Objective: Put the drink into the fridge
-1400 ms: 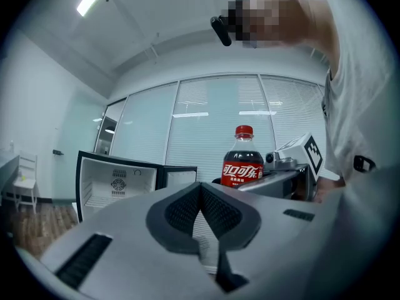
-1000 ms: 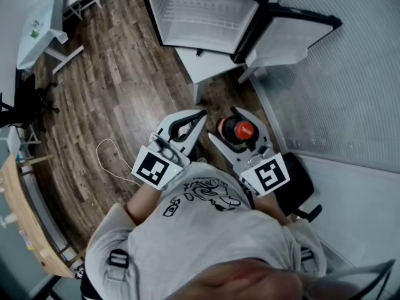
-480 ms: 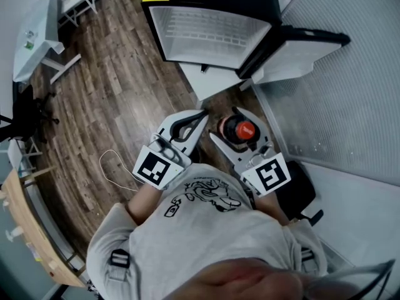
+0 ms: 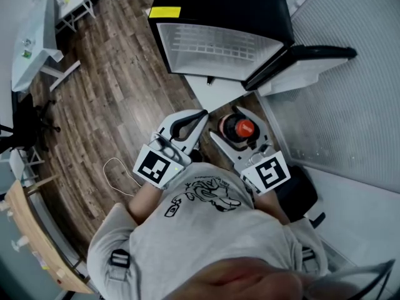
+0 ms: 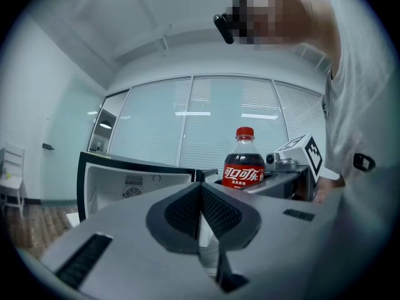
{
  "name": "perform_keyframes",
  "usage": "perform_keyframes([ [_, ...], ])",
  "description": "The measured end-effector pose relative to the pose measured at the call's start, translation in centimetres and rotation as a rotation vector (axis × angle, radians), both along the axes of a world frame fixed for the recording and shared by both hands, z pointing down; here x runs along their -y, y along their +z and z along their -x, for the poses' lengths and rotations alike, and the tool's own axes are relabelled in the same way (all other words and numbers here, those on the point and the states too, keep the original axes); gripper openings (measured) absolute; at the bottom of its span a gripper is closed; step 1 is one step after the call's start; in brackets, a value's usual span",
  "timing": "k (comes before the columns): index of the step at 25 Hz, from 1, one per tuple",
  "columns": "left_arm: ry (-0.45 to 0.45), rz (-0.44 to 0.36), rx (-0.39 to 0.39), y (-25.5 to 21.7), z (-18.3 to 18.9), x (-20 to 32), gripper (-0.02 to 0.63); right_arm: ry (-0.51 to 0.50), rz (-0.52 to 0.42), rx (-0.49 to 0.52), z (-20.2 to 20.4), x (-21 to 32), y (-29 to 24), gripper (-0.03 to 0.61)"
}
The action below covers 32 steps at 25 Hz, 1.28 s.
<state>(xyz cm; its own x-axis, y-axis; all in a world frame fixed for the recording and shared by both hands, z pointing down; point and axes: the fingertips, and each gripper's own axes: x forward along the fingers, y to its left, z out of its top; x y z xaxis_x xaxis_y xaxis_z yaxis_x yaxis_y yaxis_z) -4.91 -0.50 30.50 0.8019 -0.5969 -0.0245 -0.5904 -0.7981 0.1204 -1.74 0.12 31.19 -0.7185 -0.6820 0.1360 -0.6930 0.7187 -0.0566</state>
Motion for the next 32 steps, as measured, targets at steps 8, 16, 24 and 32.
perform_keyframes([
  [8,0.025,0.001,-0.002,0.1,0.9,3.3,0.002,0.021,0.007,0.001,1.0,3.0,0.2,0.324],
  [16,0.054,0.013,-0.001,0.5,0.7,5.6,0.002,0.057,0.015,0.001,0.6,5.2,0.6,0.324],
  [24,0.08,0.026,0.009,1.1,-0.4,7.1,0.002,0.078,0.015,-0.007,-0.3,6.6,1.1,0.324],
  [32,0.105,0.024,0.016,1.5,-1.6,9.0,0.002,0.058,0.023,-0.01,-1.8,8.0,1.5,0.324],
])
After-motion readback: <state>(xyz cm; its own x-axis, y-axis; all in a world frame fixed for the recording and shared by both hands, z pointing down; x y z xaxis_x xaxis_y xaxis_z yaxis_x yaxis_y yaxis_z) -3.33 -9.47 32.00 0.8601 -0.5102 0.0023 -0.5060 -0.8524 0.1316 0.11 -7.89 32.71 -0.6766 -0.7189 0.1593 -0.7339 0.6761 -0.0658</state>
